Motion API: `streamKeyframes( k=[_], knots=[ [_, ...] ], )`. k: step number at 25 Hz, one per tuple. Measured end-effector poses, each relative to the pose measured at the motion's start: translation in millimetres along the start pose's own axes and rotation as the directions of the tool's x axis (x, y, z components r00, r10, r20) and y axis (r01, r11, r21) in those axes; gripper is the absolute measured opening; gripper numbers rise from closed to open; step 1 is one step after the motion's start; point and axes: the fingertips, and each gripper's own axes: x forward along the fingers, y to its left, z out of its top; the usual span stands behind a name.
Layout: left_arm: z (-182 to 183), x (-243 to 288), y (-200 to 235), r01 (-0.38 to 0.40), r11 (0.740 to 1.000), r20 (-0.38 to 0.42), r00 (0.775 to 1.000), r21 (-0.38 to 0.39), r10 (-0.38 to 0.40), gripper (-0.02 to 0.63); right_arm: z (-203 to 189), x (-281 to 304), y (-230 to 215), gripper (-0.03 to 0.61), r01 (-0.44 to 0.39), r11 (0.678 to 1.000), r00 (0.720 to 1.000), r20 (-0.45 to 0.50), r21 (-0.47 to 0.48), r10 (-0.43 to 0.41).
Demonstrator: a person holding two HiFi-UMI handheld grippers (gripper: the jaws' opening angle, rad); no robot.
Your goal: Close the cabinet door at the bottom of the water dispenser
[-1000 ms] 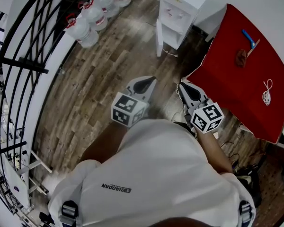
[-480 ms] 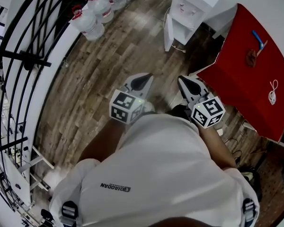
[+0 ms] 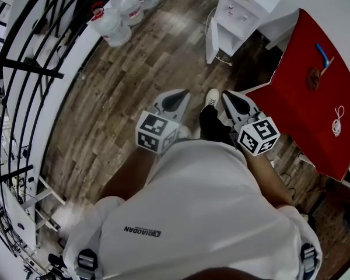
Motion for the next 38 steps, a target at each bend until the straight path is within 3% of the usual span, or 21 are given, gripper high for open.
streamKeyframes(
  k=[9, 21, 30, 38],
  knots=[
    [15.9, 40.6, 42.1, -0.055, 0.998, -0.025, 0.998, 0.014, 0.056, -0.007, 17.4, 49.8, -61.2, 0.021, 0.003, 0.999, 1.0, 0.017, 0.036, -0.003],
    [92.9, 171.8, 106.2, -0.059, 0.997, -0.066, 0.996, 0.042, 0.062, -0.006, 63.8, 120.4, -217.5, 0.021, 0.077, 0.991, 0.997, 0.008, 0.11, -0.078],
    [112.1, 257.7, 136.6, -0.049, 0.995, -0.142, 0.988, 0.09, 0.062, -0.008, 11.3, 165.7, -322.9, 0.021, 0.169, 0.956, 0.985, -0.085, 0.24, -0.153],
    [98.0, 274.0, 169.0, 0.06, 0.994, -0.251, 0.967, 0.086, -0.037, -0.007, -15.2, 192.8, -331.9, 0.021, 0.258, 0.92, 0.965, -0.126, 0.294, -0.231]
  ],
)
